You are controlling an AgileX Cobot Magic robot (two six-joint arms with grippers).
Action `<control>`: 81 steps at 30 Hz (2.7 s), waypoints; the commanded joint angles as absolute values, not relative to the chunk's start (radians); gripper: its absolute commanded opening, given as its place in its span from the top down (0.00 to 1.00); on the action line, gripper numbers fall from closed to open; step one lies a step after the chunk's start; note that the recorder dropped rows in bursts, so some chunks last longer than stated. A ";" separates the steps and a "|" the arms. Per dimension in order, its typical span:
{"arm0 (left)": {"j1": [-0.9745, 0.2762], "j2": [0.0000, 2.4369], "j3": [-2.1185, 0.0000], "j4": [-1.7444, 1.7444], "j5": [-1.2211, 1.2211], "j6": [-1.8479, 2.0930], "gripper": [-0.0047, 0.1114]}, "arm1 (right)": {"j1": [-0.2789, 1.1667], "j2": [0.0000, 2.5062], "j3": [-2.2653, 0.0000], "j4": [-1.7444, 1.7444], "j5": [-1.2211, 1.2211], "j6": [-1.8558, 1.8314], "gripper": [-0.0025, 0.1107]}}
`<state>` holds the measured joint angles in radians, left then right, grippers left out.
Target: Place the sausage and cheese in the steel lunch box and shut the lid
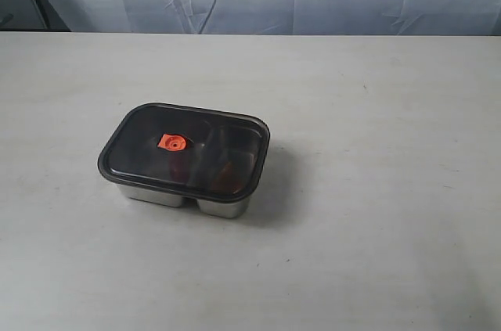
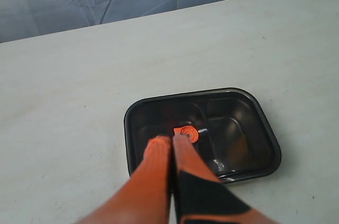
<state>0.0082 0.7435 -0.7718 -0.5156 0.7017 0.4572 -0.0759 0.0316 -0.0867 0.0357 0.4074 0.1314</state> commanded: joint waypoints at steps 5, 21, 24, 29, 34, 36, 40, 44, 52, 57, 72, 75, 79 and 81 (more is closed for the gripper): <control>0.008 0.734 -0.768 -0.510 0.703 0.455 0.96 | -0.080 0.026 0.000 0.059 0.353 0.130 0.98; 0.008 0.734 -0.768 -0.510 0.703 0.455 0.96 | -0.080 0.000 0.000 0.059 0.348 0.131 0.98; 0.008 0.734 -0.768 -0.510 0.703 0.455 0.96 | -0.080 0.000 0.000 0.059 0.350 0.131 0.98; 0.008 0.732 -0.765 -0.515 0.703 0.455 0.96 | -0.080 0.000 0.000 0.059 0.350 0.131 0.98; 0.008 0.589 -0.620 -0.381 0.519 0.368 0.96 | -0.080 0.000 0.000 0.059 0.350 0.131 0.98; 0.008 0.474 -0.535 -0.320 0.471 0.297 0.96 | -0.080 0.000 0.000 0.059 0.350 0.131 0.98; 0.008 0.302 -0.401 -0.262 0.447 0.228 0.96 | -0.080 0.000 0.000 0.059 0.350 0.131 0.98; 0.008 0.216 -0.316 -0.221 0.433 0.169 0.96 | -0.080 0.000 0.000 0.059 0.350 0.131 0.98; 0.008 0.098 -0.180 -0.181 0.399 0.078 0.96 | -0.080 0.000 0.000 0.057 0.351 0.131 0.98; 0.008 0.064 -0.113 -0.185 0.346 0.078 0.96 | -0.080 0.000 0.000 0.057 0.351 0.131 0.98; 0.008 0.043 0.000 -0.189 0.231 0.000 0.96 | -0.080 0.000 0.000 0.057 0.351 0.131 0.98; 0.008 0.038 0.000 -0.189 0.227 0.000 0.96 | -0.080 0.000 0.000 0.057 0.351 0.131 0.98; 0.008 0.024 0.000 -0.188 0.227 0.000 0.96 | -0.080 0.000 0.000 0.059 0.351 0.131 0.98; 0.008 0.014 0.000 -0.188 0.227 0.000 0.96 | -0.080 0.000 0.000 0.059 0.351 0.131 0.98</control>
